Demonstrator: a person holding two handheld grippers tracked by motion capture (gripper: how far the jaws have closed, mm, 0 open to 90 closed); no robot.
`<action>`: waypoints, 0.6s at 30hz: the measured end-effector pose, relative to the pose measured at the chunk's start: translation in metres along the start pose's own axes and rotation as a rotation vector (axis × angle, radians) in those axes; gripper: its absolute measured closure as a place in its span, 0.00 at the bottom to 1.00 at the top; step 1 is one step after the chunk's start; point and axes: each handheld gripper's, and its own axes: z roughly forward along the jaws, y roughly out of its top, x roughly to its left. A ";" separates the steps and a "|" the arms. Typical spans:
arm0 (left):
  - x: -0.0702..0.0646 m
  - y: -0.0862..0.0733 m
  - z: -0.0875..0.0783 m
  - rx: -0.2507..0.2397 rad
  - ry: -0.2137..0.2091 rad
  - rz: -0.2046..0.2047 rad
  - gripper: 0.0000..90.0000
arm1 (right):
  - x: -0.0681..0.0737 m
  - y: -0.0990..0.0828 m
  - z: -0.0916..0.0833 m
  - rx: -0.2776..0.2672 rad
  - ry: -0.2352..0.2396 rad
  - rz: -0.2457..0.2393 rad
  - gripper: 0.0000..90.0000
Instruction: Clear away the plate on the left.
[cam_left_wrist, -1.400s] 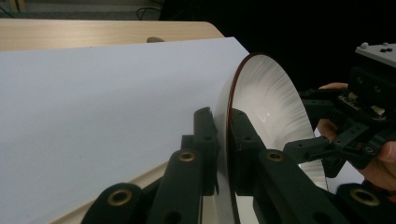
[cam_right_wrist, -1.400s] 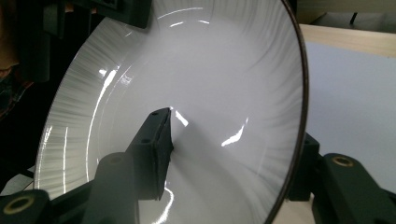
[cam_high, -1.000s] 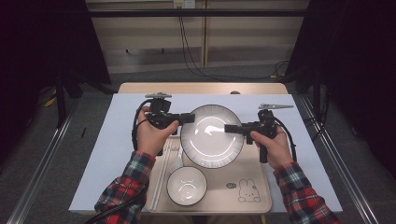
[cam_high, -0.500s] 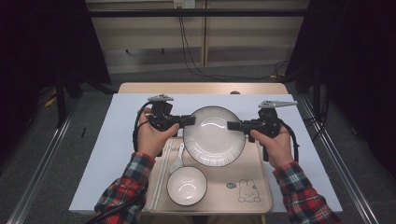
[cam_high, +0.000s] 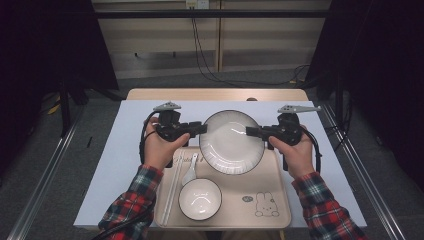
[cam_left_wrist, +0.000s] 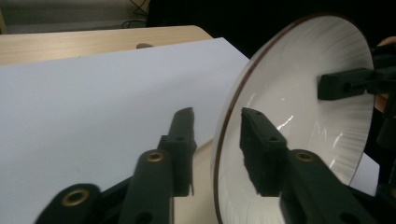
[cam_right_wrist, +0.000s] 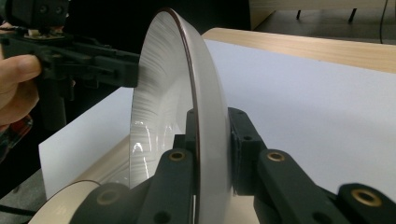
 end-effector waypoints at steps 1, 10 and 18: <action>0.001 -0.001 -0.001 -0.004 -0.001 0.006 0.62 | -0.002 0.000 -0.001 0.001 -0.004 -0.001 0.90; 0.007 -0.011 -0.011 -0.033 0.059 0.082 0.29 | -0.005 0.000 -0.002 -0.007 -0.003 -0.002 0.90; 0.014 -0.027 -0.024 -0.064 0.058 0.119 0.16 | -0.007 0.000 -0.003 -0.003 -0.013 0.002 0.90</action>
